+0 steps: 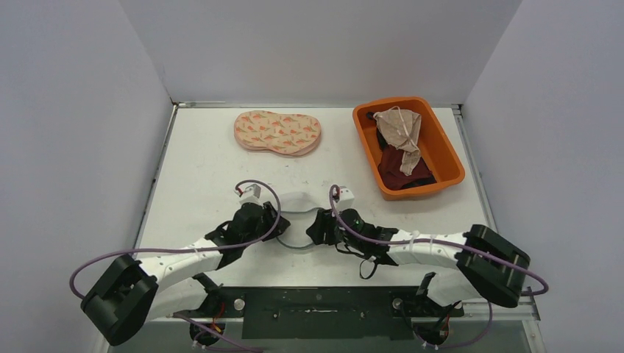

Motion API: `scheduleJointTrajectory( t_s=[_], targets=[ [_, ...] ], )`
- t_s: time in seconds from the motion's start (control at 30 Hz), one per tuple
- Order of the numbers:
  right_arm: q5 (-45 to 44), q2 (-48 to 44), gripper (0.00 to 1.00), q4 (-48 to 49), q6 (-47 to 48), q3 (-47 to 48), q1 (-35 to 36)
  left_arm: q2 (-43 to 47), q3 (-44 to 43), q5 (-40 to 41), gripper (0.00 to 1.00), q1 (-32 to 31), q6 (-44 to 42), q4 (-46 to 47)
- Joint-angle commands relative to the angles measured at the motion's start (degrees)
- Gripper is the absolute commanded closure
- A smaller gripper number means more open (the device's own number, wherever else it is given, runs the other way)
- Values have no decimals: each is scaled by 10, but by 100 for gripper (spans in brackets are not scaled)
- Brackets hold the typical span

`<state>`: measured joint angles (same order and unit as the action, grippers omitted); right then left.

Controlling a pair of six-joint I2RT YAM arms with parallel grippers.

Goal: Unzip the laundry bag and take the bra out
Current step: Adjust the laundry bag at the center of the board, then reset both arms

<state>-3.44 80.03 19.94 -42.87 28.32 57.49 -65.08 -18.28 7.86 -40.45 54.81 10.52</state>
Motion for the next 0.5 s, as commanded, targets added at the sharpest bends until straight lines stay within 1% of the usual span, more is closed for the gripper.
scheduleJointTrajectory(
  t_s=[0.0,0.1,0.23,0.3,0.37,0.4,0.43,0.47],
  targets=[
    [-31,-98,45,-80,31,24,10,70,-24,-13,54,0,-4,-68],
    [-45,-171,39,-133,57,36,22,126,-41,-19,45,-1,-7,-121],
    [-98,-284,29,-221,86,48,39,214,-72,-10,37,0,-21,-206],
    [-127,-337,26,-259,94,52,40,266,-87,7,30,0,-29,-248],
    [-157,-387,21,-290,94,56,41,308,-102,33,10,0,-35,-291],
    [-175,-412,18,-305,91,58,41,326,-111,47,1,1,-37,-313],
    [-191,-433,9,-316,85,59,42,342,-119,61,4,2,-38,-333],
    [-217,-455,7,-328,68,61,42,356,-129,77,4,2,-37,-351]
  ],
)
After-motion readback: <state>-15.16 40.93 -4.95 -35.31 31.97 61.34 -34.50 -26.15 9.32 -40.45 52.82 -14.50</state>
